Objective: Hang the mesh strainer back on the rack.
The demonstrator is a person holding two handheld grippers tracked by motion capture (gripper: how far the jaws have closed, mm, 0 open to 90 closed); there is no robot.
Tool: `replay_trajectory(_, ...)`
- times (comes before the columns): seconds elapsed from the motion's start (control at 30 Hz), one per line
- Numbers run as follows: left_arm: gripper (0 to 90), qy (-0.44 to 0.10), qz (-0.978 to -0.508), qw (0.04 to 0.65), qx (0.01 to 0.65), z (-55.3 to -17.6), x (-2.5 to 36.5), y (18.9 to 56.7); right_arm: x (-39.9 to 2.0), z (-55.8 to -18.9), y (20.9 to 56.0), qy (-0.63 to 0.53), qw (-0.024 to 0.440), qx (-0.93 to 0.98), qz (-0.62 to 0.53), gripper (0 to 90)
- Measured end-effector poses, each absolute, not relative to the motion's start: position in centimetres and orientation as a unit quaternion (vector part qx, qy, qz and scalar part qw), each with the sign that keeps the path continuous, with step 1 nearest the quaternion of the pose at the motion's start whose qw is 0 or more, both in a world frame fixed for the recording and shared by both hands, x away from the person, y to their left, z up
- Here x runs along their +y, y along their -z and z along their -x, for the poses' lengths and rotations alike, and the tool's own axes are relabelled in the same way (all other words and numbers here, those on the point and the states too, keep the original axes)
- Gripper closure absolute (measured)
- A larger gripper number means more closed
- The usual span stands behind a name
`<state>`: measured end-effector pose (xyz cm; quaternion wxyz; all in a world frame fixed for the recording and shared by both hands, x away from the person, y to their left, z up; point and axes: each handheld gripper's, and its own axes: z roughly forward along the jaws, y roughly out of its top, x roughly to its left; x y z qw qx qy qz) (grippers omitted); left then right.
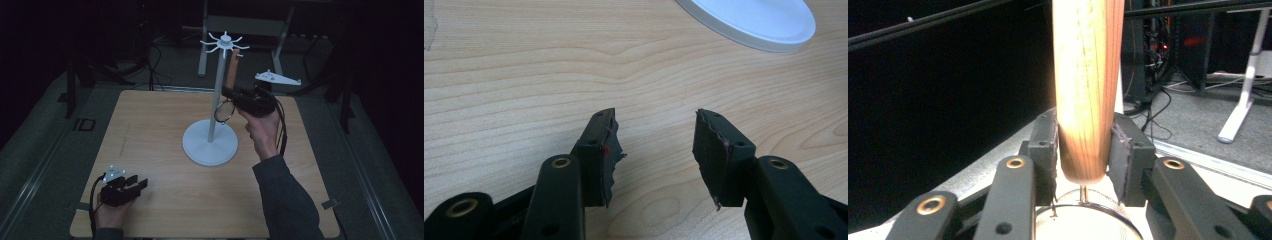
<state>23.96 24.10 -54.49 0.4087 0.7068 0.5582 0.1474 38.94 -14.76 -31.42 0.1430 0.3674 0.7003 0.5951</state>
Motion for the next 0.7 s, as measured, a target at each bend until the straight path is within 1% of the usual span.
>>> replay_trajectory(0.17,52.6,-0.147,-0.708,0.408,0.558,-24.0,24.1,54.5,-15.0,-38.8,31.6,-0.589,0.155,0.701,-0.371,59.3)
replay_trajectory(0.33,52.6,-0.147,-0.708,0.407,0.558,-24.0,24.1,54.5,-15.0,-38.1,31.6,-0.569,0.187,0.712,-0.366,55.1)
replay_trajectory(0.53,52.6,-0.147,-0.708,0.407,0.558,-24.0,24.1,54.5,-15.1,-37.5,31.6,-0.541,0.215,0.728,-0.361,52.4)
replay_trajectory(0.7,52.5,-0.147,-0.708,0.407,0.558,-24.0,24.0,54.5,-15.2,-37.0,31.4,-0.523,0.229,0.740,-0.355,50.2)
